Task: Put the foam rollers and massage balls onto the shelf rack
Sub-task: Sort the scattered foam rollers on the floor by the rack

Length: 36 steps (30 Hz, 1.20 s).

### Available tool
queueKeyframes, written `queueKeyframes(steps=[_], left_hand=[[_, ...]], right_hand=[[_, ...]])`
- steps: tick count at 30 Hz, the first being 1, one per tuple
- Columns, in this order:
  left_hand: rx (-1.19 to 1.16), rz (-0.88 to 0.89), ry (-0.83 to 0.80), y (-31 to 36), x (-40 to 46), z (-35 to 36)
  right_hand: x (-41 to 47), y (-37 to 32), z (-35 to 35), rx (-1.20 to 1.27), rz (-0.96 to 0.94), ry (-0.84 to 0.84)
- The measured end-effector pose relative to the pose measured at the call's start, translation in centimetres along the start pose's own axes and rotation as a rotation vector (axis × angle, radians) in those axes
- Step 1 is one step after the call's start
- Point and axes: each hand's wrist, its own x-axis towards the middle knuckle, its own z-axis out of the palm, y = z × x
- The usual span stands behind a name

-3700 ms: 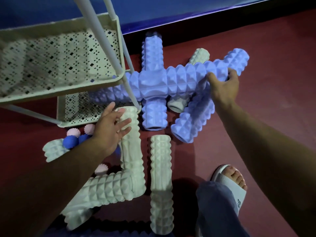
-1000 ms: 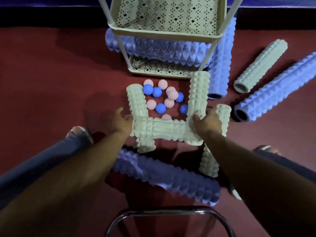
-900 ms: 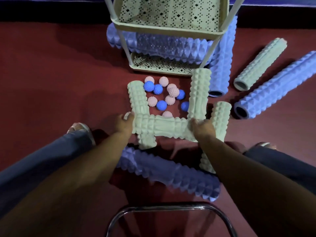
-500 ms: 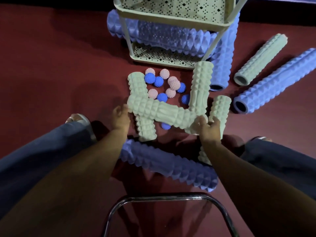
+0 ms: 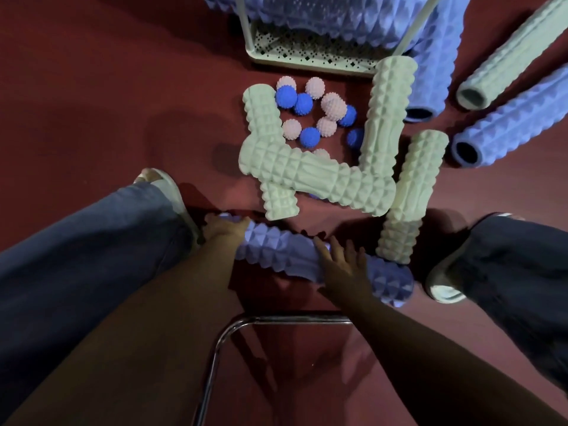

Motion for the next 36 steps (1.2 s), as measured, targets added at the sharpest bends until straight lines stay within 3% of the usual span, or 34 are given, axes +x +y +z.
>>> queueKeyframes(steps=[2,4,8,13,18,21,22,24,26,28,30,32,36], left_hand=[[-0.011,0.02,-0.02,-0.5,0.9,-1.0],[-0.046,0.069,-0.012,-0.3,1.5,-2.5],[-0.131,0.216,0.014,1.4,1.1,-7.7],[-0.424,0.392,0.118,4.2,-2.4,-14.2],[-0.701,0.581,0.258,7.2,-7.2,-19.0],[-0.736,0.546,0.331,8.8,-9.6,-19.2],[-0.767,0.476,0.304,9.2,-10.4,-18.9],[-0.908,0.288,-0.02,10.3,-13.3,-17.7],[-0.987,0.268,-0.43,11.6,-15.9,-16.0],[-1.053,0.302,-0.628,13.2,-17.2,-13.7],[-1.155,0.295,-0.647,14.8,-17.2,-11.6],[-1.238,0.221,-0.561,16.2,-16.6,-9.8],[-1.295,0.165,-0.501,19.2,-15.5,-6.4]], right_hand=[[0.7,0.5,-0.5,-0.045,-0.034,-0.005],[1.3,0.5,-1.9,-0.049,-0.051,-0.114],[1.2,-0.8,-5.4,0.115,-0.058,-0.243],[0.0,-1.4,-12.4,0.3,-0.166,-0.137],[0.3,-0.3,-21.5,0.17,-0.169,0.07],[0.1,0.9,-25.7,0.117,-0.126,0.179],[0.0,1.3,-26.8,0.115,-0.101,0.208],[-0.3,2.0,-28.2,0.1,-0.067,0.268],[-0.6,2.4,-29.1,0.076,-0.058,0.292],[-0.7,2.8,-29.6,0.074,-0.074,0.276],[-0.5,3.2,-29.7,0.082,-0.094,0.241],[0.1,4.1,-29.7,0.084,-0.101,0.207],[1.5,8.2,-29.9,-0.164,-0.109,0.137]])
